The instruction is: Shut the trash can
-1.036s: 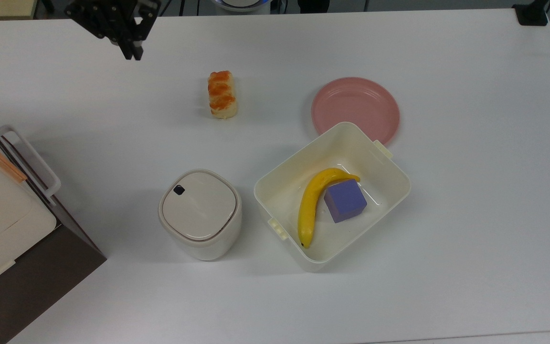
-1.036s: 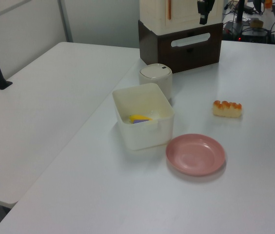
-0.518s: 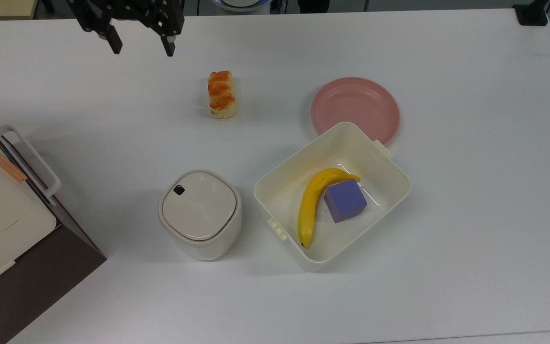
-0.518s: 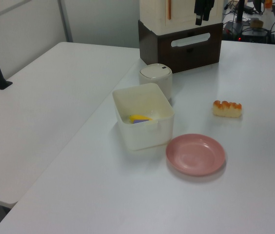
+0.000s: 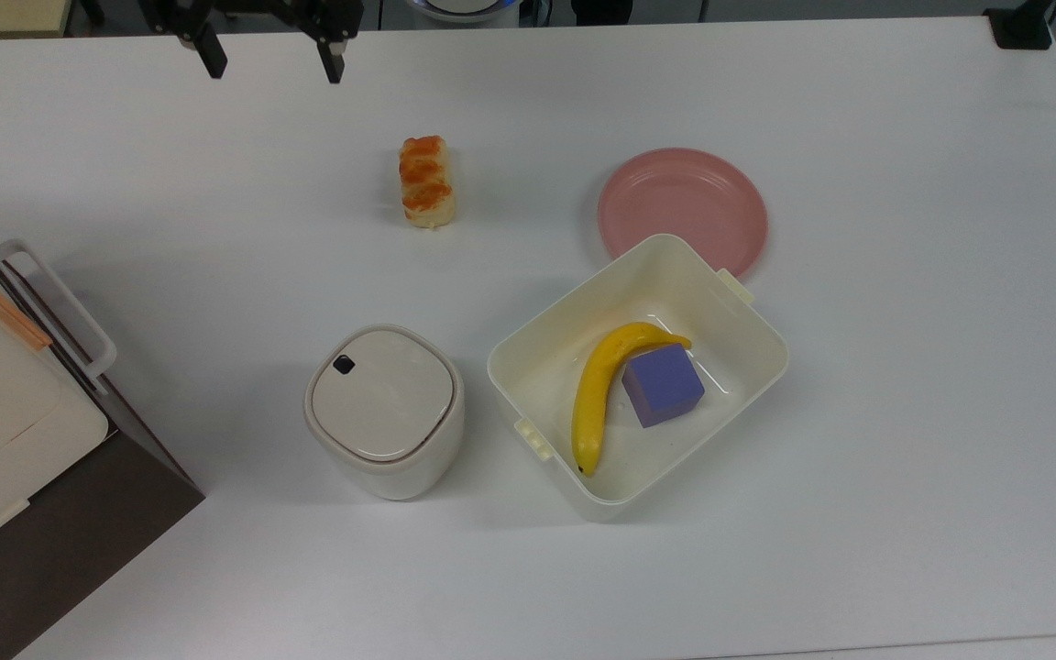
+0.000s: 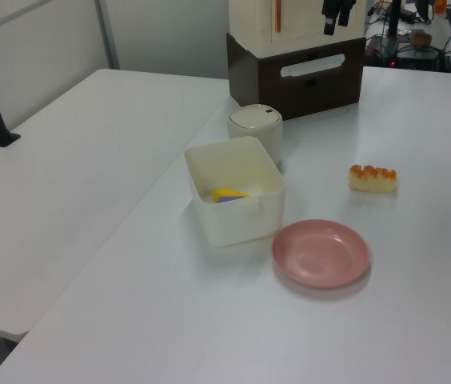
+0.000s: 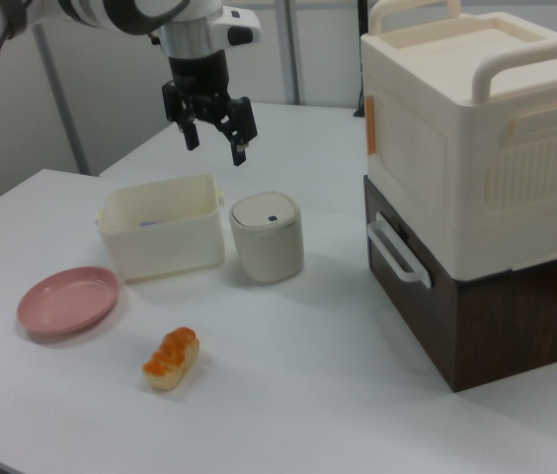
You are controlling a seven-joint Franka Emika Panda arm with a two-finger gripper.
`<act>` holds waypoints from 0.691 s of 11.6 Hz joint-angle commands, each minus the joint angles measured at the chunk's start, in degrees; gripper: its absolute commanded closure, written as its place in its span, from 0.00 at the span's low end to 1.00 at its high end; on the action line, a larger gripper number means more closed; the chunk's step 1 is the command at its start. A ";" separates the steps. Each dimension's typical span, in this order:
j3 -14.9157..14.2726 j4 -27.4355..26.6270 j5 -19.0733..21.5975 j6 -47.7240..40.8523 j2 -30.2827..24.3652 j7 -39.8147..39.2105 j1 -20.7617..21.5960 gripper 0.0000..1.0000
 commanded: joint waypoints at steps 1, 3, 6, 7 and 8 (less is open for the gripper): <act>-1.87 -5.52 -0.38 -0.30 -4.35 0.78 3.68 0.00; -2.05 -8.06 -0.39 0.05 -5.57 0.78 5.53 0.00; -2.75 -12.46 -0.39 2.78 -8.22 2.44 7.12 0.00; -2.75 -12.29 -0.39 2.87 -8.13 4.54 7.12 0.00; -2.75 -12.38 -0.39 2.78 -8.04 5.17 7.12 0.00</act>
